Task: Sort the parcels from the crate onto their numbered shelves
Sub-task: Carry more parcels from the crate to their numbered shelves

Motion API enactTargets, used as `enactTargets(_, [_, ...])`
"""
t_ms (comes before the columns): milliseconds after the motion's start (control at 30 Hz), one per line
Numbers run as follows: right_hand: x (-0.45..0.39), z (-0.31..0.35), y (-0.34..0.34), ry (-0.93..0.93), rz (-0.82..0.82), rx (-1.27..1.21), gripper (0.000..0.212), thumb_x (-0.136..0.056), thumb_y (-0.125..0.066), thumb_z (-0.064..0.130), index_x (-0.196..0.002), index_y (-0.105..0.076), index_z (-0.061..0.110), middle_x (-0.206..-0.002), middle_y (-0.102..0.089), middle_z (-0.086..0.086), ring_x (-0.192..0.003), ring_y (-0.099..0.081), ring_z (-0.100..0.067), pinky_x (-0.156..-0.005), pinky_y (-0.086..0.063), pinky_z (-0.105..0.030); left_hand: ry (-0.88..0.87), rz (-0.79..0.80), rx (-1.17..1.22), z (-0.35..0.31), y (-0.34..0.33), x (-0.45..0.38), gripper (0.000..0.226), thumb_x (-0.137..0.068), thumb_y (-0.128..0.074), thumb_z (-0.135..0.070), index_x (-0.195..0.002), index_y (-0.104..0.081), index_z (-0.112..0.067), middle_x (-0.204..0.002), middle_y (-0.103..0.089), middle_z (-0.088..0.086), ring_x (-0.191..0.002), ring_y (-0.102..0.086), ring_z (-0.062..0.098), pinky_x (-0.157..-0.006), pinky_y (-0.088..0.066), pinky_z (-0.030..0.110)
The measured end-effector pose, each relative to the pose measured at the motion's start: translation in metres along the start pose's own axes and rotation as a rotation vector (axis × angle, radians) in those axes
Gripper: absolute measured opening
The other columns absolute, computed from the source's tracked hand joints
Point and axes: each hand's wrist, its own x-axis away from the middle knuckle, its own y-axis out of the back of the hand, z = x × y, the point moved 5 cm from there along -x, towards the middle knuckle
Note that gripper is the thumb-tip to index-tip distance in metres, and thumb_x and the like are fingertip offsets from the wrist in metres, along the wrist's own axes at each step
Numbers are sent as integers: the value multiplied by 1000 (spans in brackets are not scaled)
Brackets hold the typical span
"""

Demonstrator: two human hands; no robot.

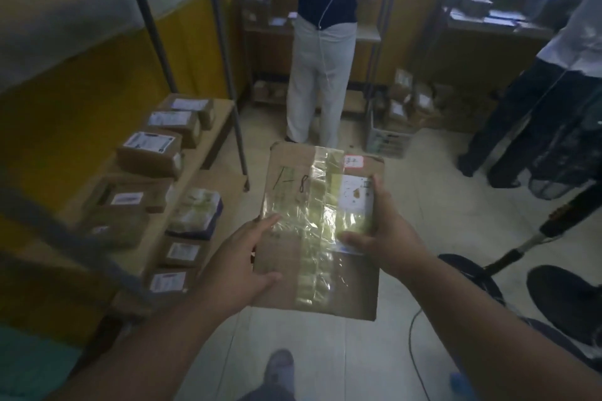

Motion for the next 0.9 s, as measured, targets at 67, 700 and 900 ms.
enactTargets(67, [-47, 1, 16, -23, -19, 3, 123, -72, -90, 28, -156, -2, 46, -143, -53, 12, -122, -57, -17, -94, -50, -33, 0, 6, 25, -1, 1, -52, 95, -72, -87, -13, -126, -34, -71, -129, -43, -31, -110, -46, -22, -84, -43, 2])
enactTargets(700, [-480, -49, 69, 60, 323, 270, 114, -76, -86, 38, -157, -6, 40, -145, -54, 5, -127, -57, -26, -92, -42, -28, 382, -310, 261, 29, -54, -394, 66, -80, -79, -5, -133, -54, -33, -101, -54, -29, -82, -57, -20, -67, -50, 7])
enactTargets(900, [-583, -26, -5, 157, 520, 325, 109, -74, -85, 43, -155, -12, 42, -145, -53, 6, -123, -59, -25, -91, -45, -31, 496, -402, 291, 74, -33, -435, 79, -60, -89, -34, -121, -48, -63, -125, -50, -33, -113, -58, 3, -94, -54, 33])
